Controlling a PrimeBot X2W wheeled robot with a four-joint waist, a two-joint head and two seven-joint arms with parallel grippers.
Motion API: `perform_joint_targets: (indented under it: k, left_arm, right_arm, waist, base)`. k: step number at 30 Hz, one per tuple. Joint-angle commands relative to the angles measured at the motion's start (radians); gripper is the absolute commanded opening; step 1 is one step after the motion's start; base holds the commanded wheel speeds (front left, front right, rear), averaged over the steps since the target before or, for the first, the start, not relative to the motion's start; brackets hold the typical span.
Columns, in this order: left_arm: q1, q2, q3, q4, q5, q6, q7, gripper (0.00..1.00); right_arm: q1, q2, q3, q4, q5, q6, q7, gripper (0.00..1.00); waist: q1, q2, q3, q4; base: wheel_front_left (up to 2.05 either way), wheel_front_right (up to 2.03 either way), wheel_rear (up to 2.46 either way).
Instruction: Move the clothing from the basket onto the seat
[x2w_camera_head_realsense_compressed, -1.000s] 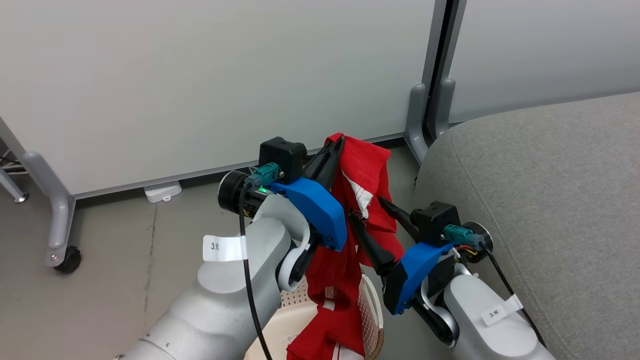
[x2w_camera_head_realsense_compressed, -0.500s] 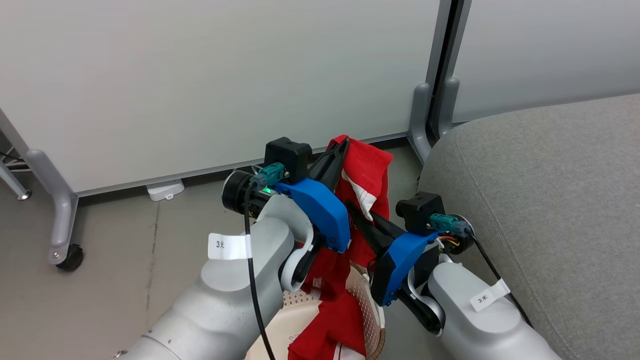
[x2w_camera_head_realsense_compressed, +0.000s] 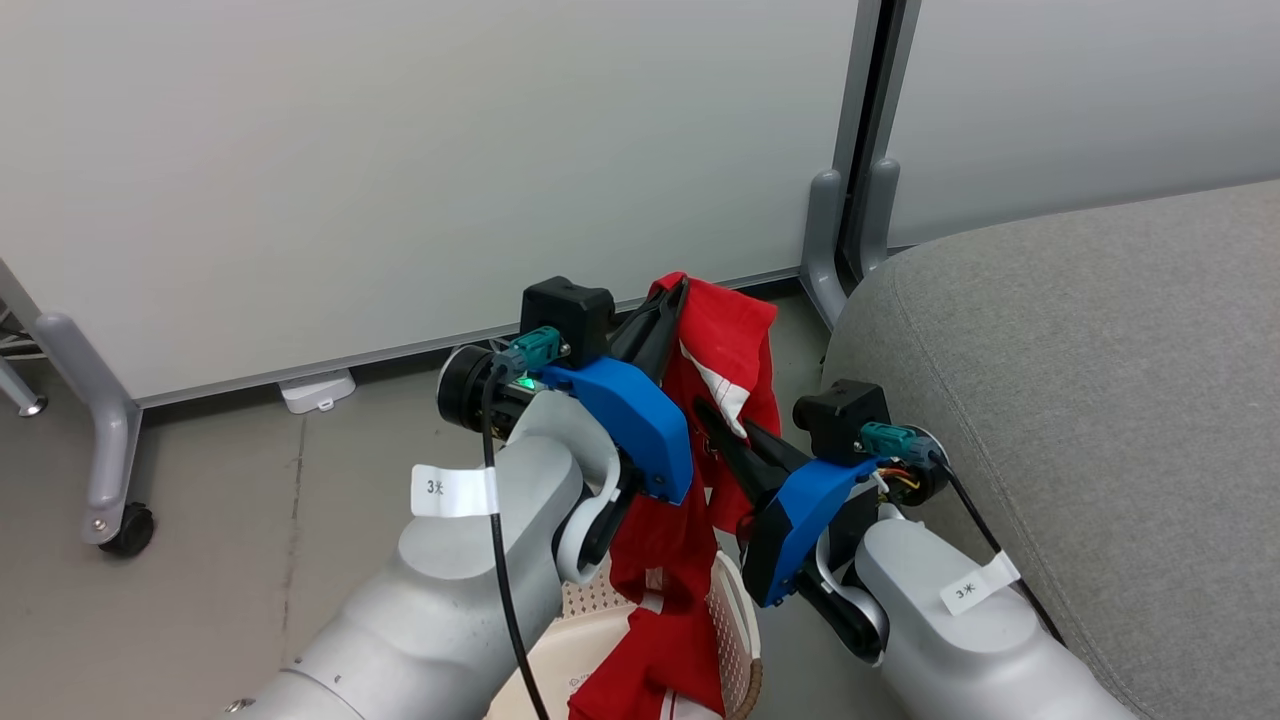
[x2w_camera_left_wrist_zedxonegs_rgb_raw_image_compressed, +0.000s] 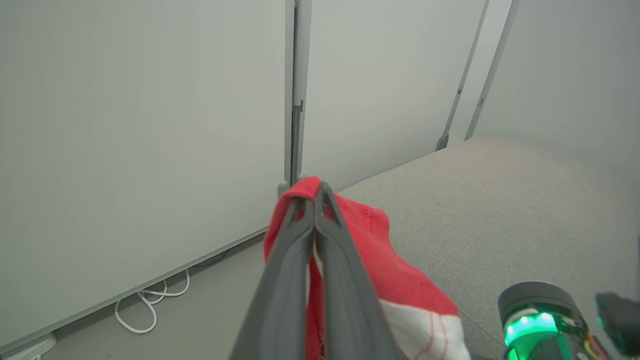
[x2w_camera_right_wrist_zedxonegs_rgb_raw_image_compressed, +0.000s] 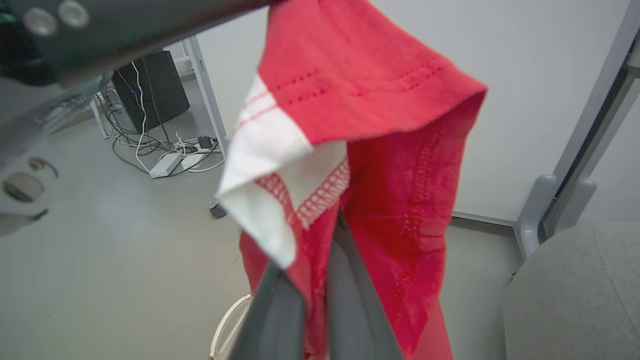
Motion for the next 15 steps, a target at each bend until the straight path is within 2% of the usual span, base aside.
perform_joint_targets:
  k: [1, 15]
  left_arm:
    - [-0.015, 0.0, -0.006, 0.003, -0.005, 0.0, -0.006, 0.0]
    - [-0.011, 0.0, -0.025, 0.017, -0.027, -0.002, -0.015, 0.0]
  right_arm:
    - [-0.017, -0.003, 0.006, 0.006, 0.008, 0.0, -0.008, 0.0]
    - [-0.02, -0.003, 0.023, 0.023, 0.021, 0.0, -0.018, 0.0]
  waist:
    - [0.0, -0.0001, -0.001, 0.0]
    - [0.0, -0.0001, -0.013, -0.002]
  base:
    - [0.0, 0.0, 0.0]
    - [0.0, 0.0, 0.0]
